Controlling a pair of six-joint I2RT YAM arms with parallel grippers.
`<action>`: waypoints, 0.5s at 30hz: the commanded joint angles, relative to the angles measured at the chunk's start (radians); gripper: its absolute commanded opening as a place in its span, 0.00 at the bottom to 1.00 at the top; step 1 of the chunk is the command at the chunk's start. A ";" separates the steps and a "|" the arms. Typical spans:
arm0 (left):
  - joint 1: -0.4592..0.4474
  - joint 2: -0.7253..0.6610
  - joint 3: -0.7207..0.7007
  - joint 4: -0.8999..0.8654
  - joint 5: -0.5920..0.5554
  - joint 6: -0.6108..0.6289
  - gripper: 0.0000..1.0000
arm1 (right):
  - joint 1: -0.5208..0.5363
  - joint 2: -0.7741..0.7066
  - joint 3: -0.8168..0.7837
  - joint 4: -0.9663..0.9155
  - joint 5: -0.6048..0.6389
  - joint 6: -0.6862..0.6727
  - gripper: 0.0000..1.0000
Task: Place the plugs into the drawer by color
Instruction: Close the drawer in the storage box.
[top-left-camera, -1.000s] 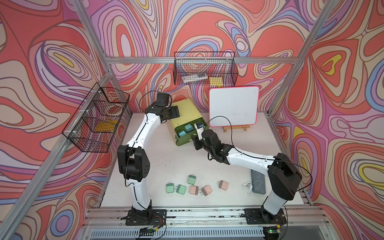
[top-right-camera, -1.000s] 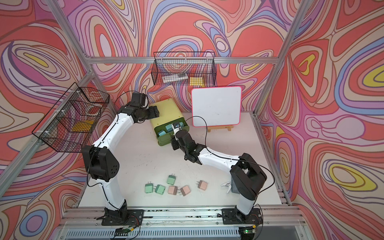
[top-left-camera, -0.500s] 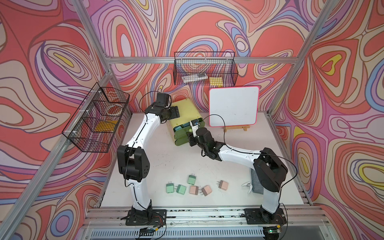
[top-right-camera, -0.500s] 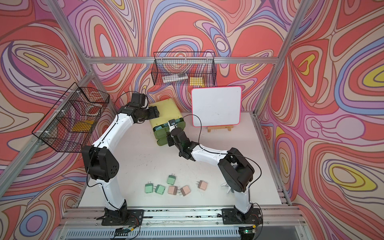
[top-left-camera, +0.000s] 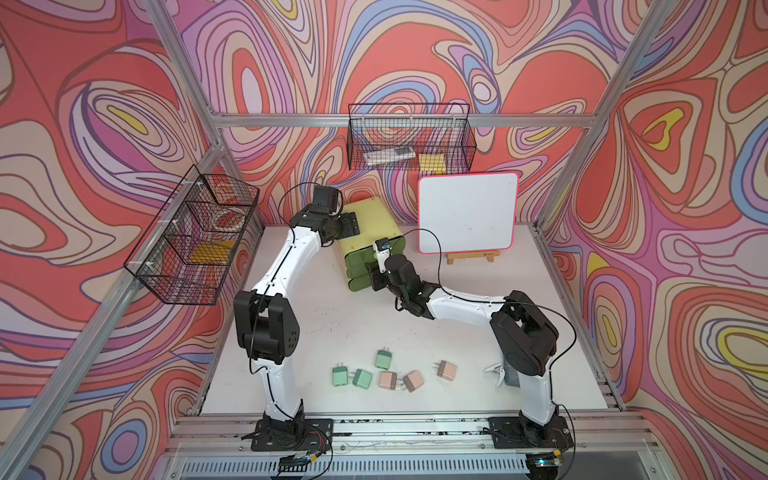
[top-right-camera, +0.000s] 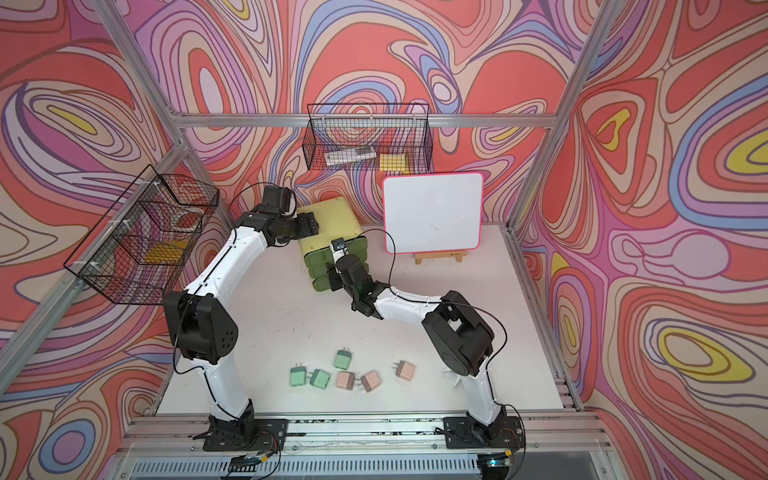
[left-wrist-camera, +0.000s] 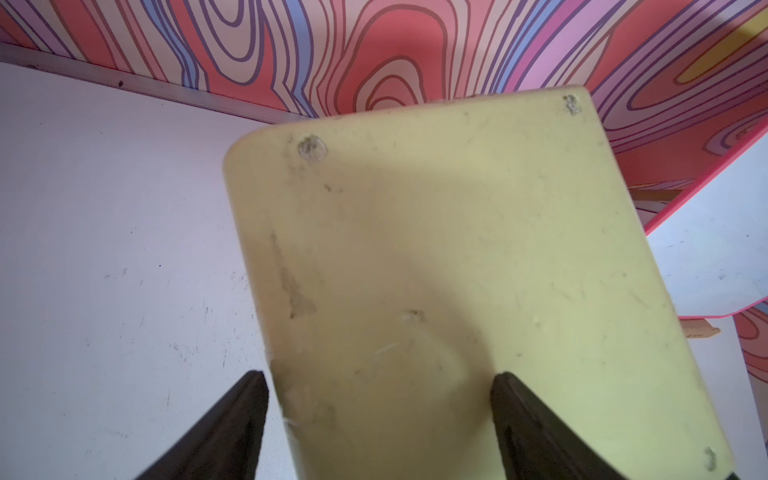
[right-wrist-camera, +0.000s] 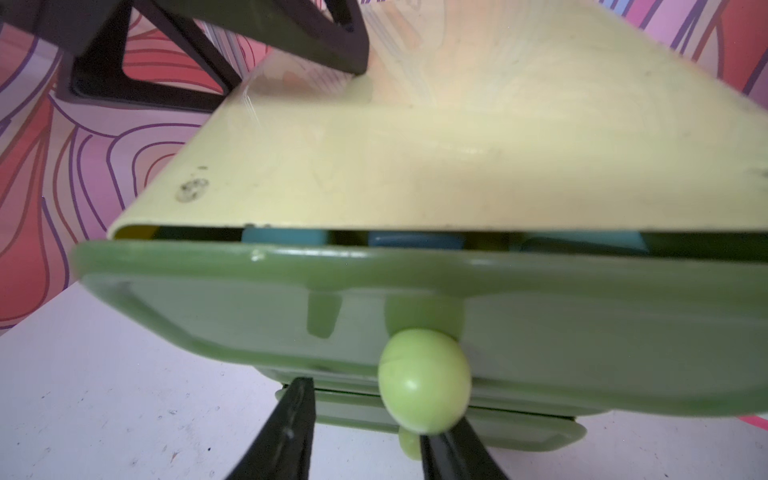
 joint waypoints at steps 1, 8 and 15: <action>-0.004 0.022 -0.042 -0.115 -0.020 0.012 0.83 | 0.007 0.023 0.025 0.042 -0.007 0.007 0.43; -0.008 0.017 -0.047 -0.113 -0.014 0.007 0.83 | 0.005 0.041 0.036 0.065 -0.014 0.010 0.43; -0.009 0.000 -0.071 -0.117 -0.017 0.011 0.83 | -0.007 0.048 0.045 0.073 -0.012 0.013 0.43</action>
